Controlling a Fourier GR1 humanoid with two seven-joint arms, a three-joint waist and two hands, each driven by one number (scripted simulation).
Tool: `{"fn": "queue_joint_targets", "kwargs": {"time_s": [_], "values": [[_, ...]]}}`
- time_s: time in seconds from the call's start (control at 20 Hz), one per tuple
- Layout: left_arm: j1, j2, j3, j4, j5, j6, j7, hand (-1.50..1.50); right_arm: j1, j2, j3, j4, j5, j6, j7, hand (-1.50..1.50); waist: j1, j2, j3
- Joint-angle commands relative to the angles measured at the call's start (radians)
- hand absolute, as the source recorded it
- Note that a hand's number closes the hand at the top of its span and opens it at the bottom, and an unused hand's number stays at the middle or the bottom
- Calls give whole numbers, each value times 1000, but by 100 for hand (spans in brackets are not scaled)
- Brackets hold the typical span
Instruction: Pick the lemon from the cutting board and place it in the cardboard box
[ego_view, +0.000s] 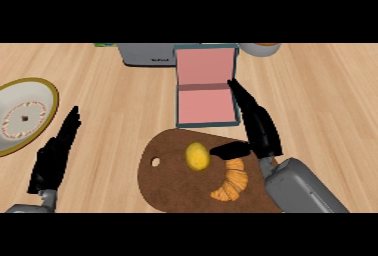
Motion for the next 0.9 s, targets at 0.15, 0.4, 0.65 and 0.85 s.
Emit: {"fn": "queue_joint_targets", "kwargs": {"time_s": [0.15, 0.4, 0.65, 0.85], "values": [[22, -17, -17, 7, -18, 6, -9, 0, -125, -106, 111, -101, -30, 432, 375, -150, -4, -3, -1], [35, 5, -1, -84, -17, -5, 41, 0, -146, -13, 134, -196, -84, 564, 606, -150, 7, 4, 4], [86, -7, 20, -93, -27, -28, 1, 0, -172, 101, 116, -152, -25, 613, 727, -150, 11, 8, 4], [18, -43, 20, -59, -47, -36, 32, 0, -188, 198, 111, -65, 67, 602, 748, -150, 11, 10, 4]]}}
